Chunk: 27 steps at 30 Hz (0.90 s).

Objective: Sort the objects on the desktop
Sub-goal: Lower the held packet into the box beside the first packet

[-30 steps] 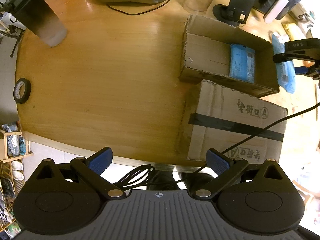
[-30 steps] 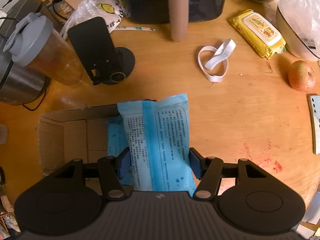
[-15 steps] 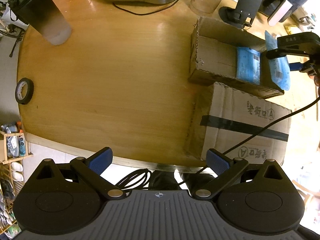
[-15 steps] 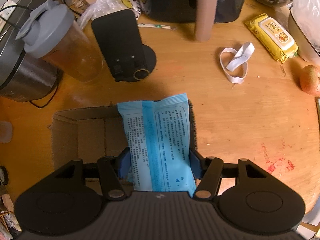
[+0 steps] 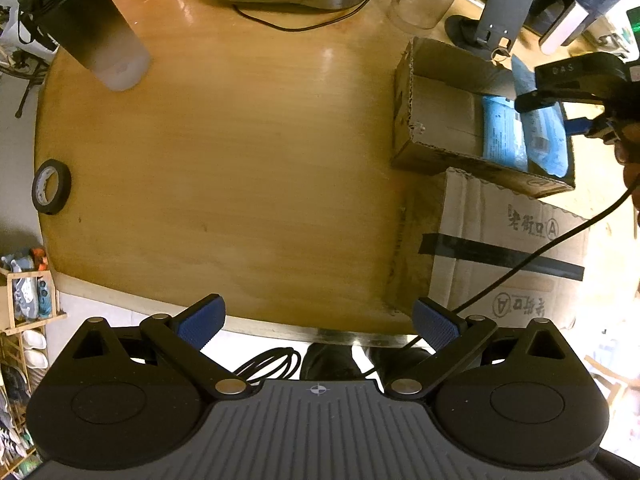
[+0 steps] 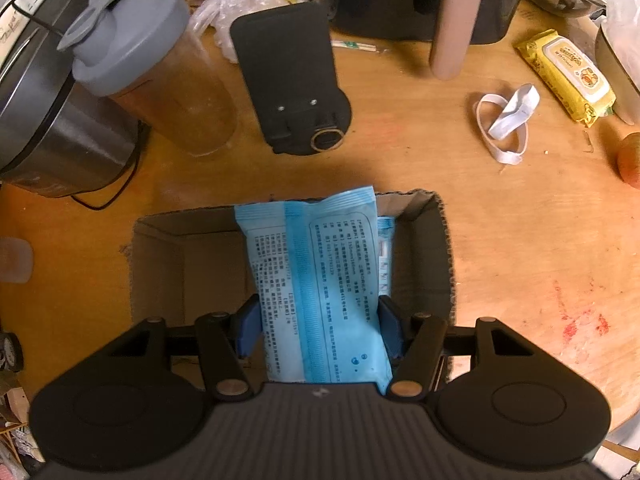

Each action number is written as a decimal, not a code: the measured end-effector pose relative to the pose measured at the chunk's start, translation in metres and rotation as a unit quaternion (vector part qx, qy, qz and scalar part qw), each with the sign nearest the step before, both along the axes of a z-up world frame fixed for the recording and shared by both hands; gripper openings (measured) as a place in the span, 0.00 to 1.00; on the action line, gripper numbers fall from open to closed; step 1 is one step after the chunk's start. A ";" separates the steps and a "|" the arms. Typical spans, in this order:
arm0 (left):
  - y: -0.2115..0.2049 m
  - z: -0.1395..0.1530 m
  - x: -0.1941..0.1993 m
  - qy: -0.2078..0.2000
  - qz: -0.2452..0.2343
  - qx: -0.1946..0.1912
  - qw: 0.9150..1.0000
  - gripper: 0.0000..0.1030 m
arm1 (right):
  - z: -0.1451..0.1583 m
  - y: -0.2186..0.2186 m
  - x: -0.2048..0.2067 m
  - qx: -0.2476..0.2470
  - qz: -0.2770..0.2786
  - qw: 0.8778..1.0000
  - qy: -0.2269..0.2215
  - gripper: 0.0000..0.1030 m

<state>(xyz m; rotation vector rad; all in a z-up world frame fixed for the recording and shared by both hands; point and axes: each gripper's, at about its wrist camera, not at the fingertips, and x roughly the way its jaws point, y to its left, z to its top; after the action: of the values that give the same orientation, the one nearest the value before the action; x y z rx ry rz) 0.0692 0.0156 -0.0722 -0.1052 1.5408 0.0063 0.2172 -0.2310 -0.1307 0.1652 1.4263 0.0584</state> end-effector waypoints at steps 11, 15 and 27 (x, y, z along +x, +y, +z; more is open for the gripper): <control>0.014 -0.004 0.002 0.003 -0.001 0.000 1.000 1.00 | -0.005 0.028 0.003 0.006 0.003 1.000 0.002 0.57; 0.019 -0.004 0.002 0.004 0.000 0.000 1.000 1.00 | -0.006 0.038 0.002 0.006 0.005 1.000 0.001 0.57; 0.031 -0.004 0.002 0.005 0.006 0.003 1.000 1.00 | -0.013 0.067 0.005 0.014 0.013 1.000 0.003 0.57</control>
<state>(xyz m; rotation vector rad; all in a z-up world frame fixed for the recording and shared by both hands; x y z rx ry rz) 0.0712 0.0469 -0.0766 -0.1108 1.5498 0.0209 0.2220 -0.1643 -0.1432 0.1702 1.4333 0.0991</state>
